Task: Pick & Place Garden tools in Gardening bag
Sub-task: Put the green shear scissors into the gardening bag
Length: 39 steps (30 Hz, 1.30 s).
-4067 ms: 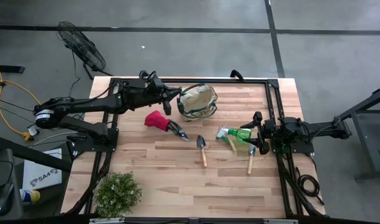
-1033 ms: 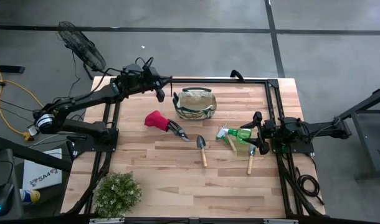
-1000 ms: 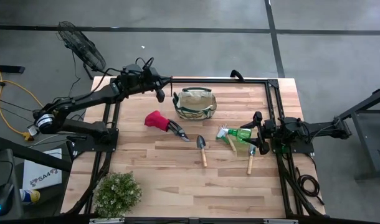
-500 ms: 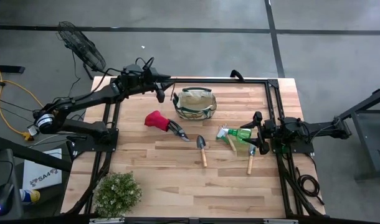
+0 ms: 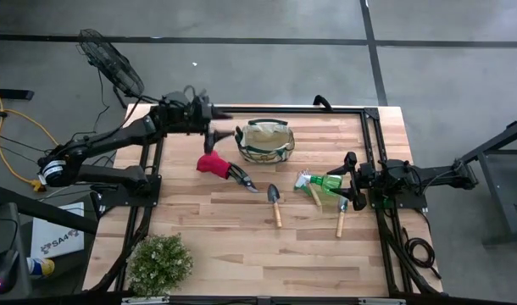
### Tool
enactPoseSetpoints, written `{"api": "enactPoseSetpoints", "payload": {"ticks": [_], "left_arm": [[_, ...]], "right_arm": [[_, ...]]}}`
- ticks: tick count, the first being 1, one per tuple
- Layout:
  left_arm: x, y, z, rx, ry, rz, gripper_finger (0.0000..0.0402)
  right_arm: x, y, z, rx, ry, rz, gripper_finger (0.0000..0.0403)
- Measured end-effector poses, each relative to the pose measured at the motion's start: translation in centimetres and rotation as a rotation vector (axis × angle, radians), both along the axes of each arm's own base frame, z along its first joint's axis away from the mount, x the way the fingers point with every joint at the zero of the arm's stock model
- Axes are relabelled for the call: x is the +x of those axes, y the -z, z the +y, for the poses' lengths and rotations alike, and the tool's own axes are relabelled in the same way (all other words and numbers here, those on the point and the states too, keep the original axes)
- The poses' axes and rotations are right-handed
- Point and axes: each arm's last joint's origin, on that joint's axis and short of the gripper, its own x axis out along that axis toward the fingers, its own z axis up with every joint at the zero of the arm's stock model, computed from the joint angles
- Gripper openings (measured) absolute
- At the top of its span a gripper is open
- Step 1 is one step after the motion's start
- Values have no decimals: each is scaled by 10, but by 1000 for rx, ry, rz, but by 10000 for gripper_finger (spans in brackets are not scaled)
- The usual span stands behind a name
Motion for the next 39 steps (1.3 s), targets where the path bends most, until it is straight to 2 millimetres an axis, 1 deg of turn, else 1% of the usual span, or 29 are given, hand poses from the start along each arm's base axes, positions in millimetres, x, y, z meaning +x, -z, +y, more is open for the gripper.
{"api": "enactPoseSetpoints", "payload": {"ticks": [3,7,13,17,21,24,30,34,39], "left_arm": [[4,6,-14,37,80,73,243],[9,13,-30,55,107,151,233],[17,21,-57,73,192,225,232],[25,26,-74,99,219,255,232],[35,36,-87,121,230,308,232],[43,48,-94,138,221,365,232],[64,80,-102,171,236,498,232],[75,100,-104,208,220,575,232],[83,118,-102,265,219,641,232]], "right_arm": [[0,0,0,0,0,0,271],[0,0,0,0,0,0,271],[0,0,0,0,0,0,271],[0,0,0,0,0,0,271],[0,0,0,0,0,0,271],[0,0,0,0,0,0,271],[0,0,0,0,0,0,271],[0,0,0,0,0,0,271],[0,0,0,0,0,0,271]]}}
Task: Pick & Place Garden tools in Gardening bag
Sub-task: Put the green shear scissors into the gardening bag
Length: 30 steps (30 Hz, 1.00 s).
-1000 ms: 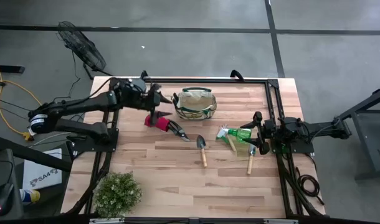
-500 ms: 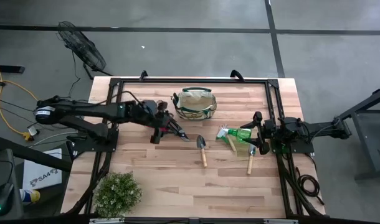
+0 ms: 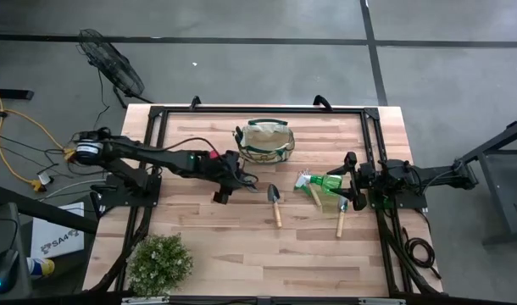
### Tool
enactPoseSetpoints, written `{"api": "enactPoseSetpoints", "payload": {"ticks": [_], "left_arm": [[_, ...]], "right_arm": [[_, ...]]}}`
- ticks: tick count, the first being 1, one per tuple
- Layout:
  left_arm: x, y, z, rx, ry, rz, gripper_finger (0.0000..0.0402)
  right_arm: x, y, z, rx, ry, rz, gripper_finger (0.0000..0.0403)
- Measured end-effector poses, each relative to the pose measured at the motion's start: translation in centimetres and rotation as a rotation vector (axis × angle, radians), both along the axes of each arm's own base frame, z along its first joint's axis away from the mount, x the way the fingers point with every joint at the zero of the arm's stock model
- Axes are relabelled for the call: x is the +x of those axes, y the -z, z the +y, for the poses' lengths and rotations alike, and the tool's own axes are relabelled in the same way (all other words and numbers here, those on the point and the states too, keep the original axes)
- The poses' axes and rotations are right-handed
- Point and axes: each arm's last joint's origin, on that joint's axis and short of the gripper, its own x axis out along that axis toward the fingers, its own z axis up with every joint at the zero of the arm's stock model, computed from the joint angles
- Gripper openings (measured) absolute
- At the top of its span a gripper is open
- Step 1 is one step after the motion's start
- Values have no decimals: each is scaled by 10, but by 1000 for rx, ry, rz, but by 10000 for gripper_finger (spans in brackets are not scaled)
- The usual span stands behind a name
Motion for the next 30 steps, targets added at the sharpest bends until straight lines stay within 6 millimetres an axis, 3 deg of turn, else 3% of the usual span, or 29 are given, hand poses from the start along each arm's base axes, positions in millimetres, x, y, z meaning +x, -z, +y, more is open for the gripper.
{"api": "enactPoseSetpoints", "payload": {"ticks": [14,30], "left_arm": [[11,31,2,183,158,125,232],[7,35,20,177,101,170,231]], "right_arm": [[0,0,0,0,0,0,271],[0,0,0,0,0,0,271]]}}
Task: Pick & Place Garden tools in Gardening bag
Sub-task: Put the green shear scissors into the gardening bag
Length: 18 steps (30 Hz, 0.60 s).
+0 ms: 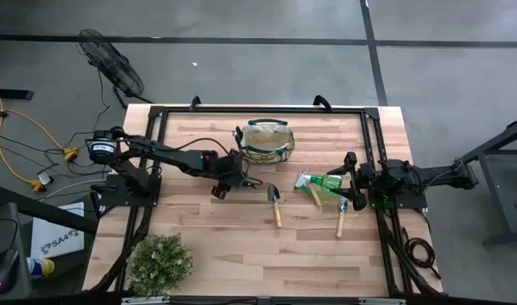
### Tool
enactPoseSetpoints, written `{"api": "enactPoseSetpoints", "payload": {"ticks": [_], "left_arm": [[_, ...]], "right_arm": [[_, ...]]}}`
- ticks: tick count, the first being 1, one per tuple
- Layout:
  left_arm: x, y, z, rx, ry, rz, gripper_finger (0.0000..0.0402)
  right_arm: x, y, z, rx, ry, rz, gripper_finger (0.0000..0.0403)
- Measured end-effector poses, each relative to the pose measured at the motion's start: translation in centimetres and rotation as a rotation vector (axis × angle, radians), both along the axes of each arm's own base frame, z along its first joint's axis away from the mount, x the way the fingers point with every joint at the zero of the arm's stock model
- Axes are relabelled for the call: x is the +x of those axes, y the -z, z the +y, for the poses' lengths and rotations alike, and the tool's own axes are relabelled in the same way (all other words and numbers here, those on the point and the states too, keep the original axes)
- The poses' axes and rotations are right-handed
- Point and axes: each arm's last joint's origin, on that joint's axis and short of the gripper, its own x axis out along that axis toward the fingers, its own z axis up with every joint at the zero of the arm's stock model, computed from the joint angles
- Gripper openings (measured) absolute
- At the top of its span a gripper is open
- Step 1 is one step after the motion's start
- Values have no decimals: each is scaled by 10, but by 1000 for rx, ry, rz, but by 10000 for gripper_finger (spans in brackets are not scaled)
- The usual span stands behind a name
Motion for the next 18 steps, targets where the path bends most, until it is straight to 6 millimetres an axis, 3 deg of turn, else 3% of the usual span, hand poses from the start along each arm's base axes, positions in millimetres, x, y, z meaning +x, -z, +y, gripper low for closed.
{"api": "enactPoseSetpoints", "payload": {"ticks": [11,18], "left_arm": [[1,7,0,-7,3,26,164],[8,17,3,15,-5,9,150]], "right_arm": [[0,0,0,0,0,0,271],[0,0,0,0,0,0,271]]}}
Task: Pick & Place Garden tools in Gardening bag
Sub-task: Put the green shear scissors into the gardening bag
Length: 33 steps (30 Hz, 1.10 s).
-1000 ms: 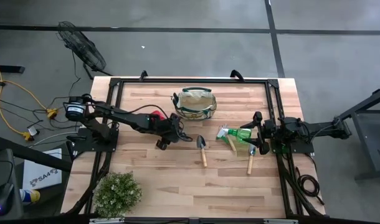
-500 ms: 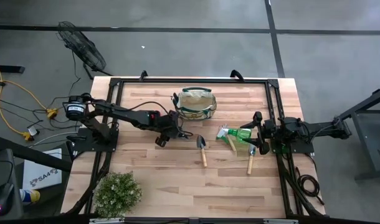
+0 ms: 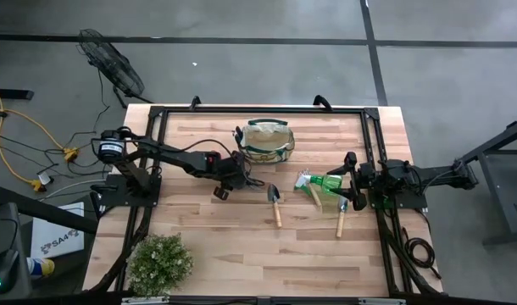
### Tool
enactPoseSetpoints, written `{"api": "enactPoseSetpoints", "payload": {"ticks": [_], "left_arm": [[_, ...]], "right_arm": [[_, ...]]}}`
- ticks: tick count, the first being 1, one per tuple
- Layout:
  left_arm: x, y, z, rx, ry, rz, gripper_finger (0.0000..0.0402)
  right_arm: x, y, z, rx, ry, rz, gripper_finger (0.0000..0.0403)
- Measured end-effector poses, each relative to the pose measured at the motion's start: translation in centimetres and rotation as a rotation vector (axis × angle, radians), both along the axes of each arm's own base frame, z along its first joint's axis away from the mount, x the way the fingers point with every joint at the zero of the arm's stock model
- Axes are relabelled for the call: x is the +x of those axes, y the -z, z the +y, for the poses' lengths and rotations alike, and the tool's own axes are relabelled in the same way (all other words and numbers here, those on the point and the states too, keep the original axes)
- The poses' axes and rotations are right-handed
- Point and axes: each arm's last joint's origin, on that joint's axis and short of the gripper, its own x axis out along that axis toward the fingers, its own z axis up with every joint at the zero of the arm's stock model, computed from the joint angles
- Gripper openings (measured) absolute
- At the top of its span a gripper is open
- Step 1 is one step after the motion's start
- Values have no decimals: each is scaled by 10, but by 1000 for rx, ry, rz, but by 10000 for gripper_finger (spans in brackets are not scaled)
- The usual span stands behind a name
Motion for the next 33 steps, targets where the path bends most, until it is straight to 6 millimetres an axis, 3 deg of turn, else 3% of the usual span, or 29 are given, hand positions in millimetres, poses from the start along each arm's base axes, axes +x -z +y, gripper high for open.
{"api": "enactPoseSetpoints", "payload": {"ticks": [9,20,33], "left_arm": [[0,0,-1,-21,3,-2,145],[0,-1,0,-27,-9,-11,62],[0,-2,-1,-48,-41,-15,5]], "right_arm": [[0,0,0,0,0,-1,271],[0,0,0,0,0,0,271],[0,0,0,0,0,0,271]]}}
